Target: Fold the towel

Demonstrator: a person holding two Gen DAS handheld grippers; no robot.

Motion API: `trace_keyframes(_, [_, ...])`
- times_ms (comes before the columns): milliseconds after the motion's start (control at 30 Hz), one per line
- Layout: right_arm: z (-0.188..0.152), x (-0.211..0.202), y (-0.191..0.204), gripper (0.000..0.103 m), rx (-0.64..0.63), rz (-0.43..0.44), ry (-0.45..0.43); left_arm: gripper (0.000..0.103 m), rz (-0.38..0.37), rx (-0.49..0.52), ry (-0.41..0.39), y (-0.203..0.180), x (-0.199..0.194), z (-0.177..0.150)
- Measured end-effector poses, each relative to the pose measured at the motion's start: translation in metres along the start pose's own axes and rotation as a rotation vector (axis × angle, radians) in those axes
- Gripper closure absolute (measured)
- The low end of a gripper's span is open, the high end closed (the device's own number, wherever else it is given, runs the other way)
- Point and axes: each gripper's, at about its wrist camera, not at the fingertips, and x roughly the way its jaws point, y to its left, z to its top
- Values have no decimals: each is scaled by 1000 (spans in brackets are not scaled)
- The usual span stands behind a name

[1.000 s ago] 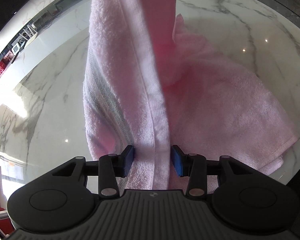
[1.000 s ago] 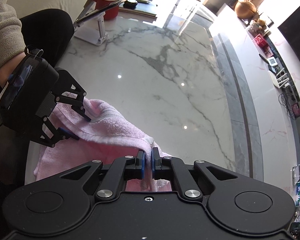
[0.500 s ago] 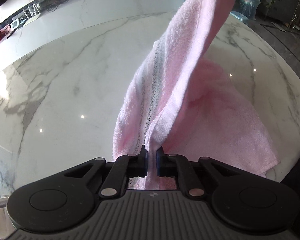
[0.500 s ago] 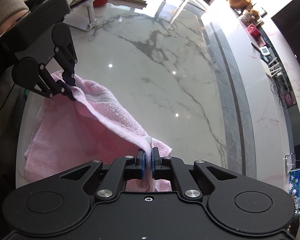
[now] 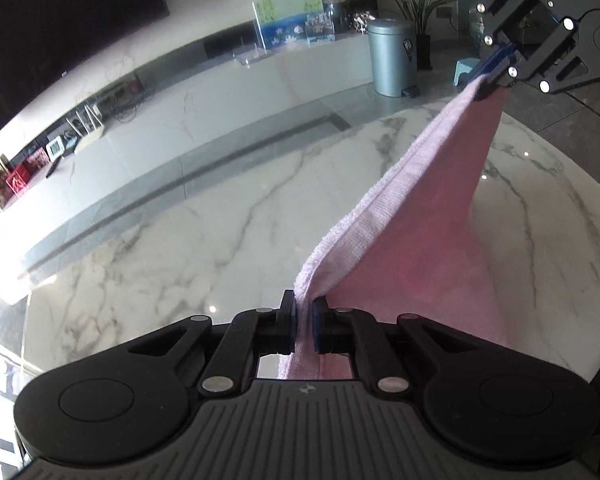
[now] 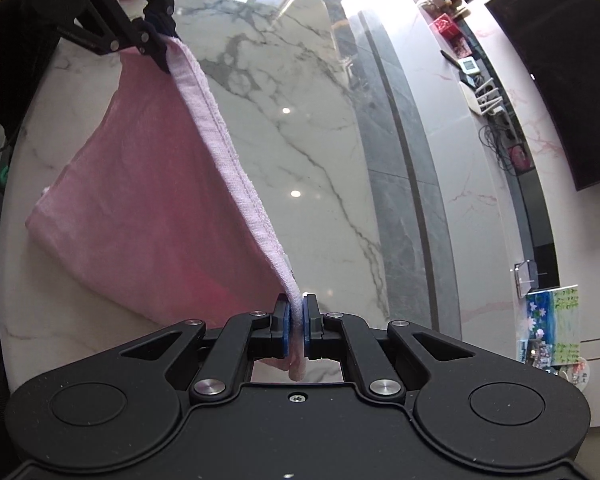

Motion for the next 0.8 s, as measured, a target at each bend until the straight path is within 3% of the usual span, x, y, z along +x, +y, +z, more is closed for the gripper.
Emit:
trace_keyframes(367, [1,0,-55,100,108,-202,15,96,157,173,-128,3,13,86])
trace_keyframes(533, [-1,-5,-75,100,127,-260,-1,96,185,178,-210,10,13,113])
trace_keyframes(667, [-7,-25,-84,100,145,-284,-10,96,166,203,-258,6,6,117])
trace_keyframes(800, [-15,-34,-73,100,139,-260,5,96,85,270,-247,-9,9,98])
